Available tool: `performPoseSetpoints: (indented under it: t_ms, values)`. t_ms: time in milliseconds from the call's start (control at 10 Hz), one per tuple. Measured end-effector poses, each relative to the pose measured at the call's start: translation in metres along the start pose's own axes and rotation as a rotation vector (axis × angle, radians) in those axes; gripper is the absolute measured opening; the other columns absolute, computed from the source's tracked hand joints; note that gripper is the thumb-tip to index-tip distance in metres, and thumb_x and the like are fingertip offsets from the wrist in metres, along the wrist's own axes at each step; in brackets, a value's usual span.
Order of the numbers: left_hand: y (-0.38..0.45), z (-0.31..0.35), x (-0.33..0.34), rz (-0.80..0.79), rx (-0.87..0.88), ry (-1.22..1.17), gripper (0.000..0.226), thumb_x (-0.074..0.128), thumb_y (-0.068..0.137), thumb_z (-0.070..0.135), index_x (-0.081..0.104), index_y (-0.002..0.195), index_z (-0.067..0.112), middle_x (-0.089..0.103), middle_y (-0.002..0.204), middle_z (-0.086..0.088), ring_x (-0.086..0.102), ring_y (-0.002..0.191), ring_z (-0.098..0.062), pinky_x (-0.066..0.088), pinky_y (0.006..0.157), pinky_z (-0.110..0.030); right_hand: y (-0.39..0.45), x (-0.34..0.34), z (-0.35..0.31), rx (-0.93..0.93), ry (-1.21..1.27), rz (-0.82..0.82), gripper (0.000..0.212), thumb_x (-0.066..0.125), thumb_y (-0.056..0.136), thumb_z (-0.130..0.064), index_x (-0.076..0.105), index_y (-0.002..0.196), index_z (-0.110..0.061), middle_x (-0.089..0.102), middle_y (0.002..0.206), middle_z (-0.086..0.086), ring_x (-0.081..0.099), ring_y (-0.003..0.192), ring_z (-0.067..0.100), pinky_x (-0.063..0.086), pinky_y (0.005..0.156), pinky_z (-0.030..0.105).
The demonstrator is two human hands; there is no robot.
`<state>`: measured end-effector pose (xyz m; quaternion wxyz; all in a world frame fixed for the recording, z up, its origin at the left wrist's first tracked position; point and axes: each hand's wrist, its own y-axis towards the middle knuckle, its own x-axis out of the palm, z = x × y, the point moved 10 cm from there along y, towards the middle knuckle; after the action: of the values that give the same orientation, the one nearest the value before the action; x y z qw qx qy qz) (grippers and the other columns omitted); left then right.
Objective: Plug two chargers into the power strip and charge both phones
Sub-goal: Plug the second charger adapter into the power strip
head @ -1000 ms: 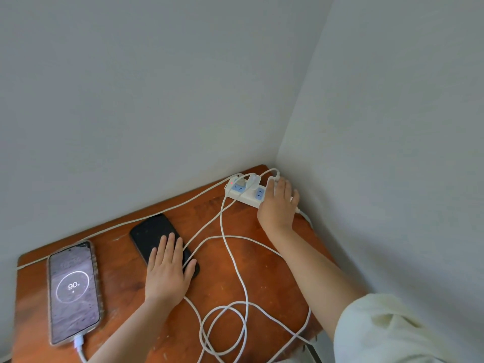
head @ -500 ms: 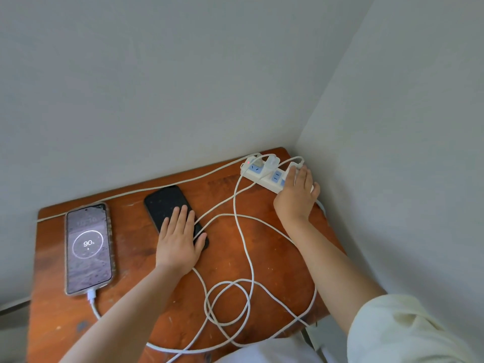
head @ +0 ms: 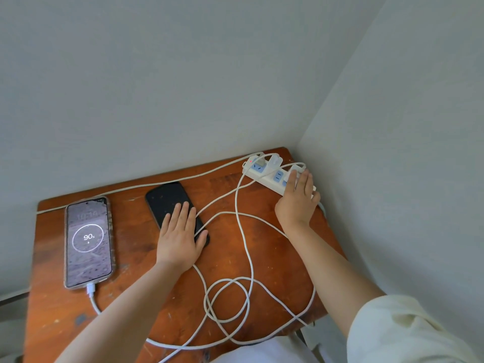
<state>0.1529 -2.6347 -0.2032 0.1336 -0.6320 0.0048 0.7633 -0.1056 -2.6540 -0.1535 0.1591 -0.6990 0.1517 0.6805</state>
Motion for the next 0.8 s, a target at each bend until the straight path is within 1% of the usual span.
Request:
performPoseSetpoints:
  t_ms: [200, 500, 800]
  values:
    - [0.000, 0.000, 0.000, 0.004, 0.004, 0.011, 0.063, 0.020, 0.092, 0.051, 0.003, 0.143, 0.018, -0.001, 0.155, -0.004, -0.010, 0.141, -0.019, -0.013, 0.109, -0.032, -0.003, 0.004, -0.010, 0.004, 0.003, -0.013, 0.072, 0.054, 0.088, -0.015, 0.008, 0.144, -0.010, 0.007, 0.154, 0.020, 0.004, 0.142, 0.035, 0.028, 0.108, 0.050]
    - [0.000, -0.001, 0.000, -0.002, 0.004, 0.005, 0.063, 0.019, 0.093, 0.051, 0.001, 0.143, 0.018, -0.002, 0.155, -0.004, -0.011, 0.141, -0.019, -0.013, 0.109, -0.032, 0.004, 0.001, -0.003, -0.007, -0.006, -0.038, 0.073, 0.054, 0.088, -0.017, 0.008, 0.144, -0.012, 0.009, 0.154, 0.017, 0.007, 0.142, 0.032, 0.027, 0.109, 0.048]
    - [0.001, -0.003, 0.001, -0.014, -0.003, 0.003, 0.063, 0.020, 0.093, 0.051, 0.001, 0.143, 0.019, -0.003, 0.155, -0.003, -0.011, 0.141, -0.019, -0.014, 0.107, -0.032, 0.008, -0.003, -0.004, -0.025, 0.041, -0.064, 0.070, 0.053, 0.090, -0.015, 0.009, 0.144, -0.015, 0.009, 0.155, 0.014, 0.004, 0.143, 0.029, 0.039, 0.104, 0.041]
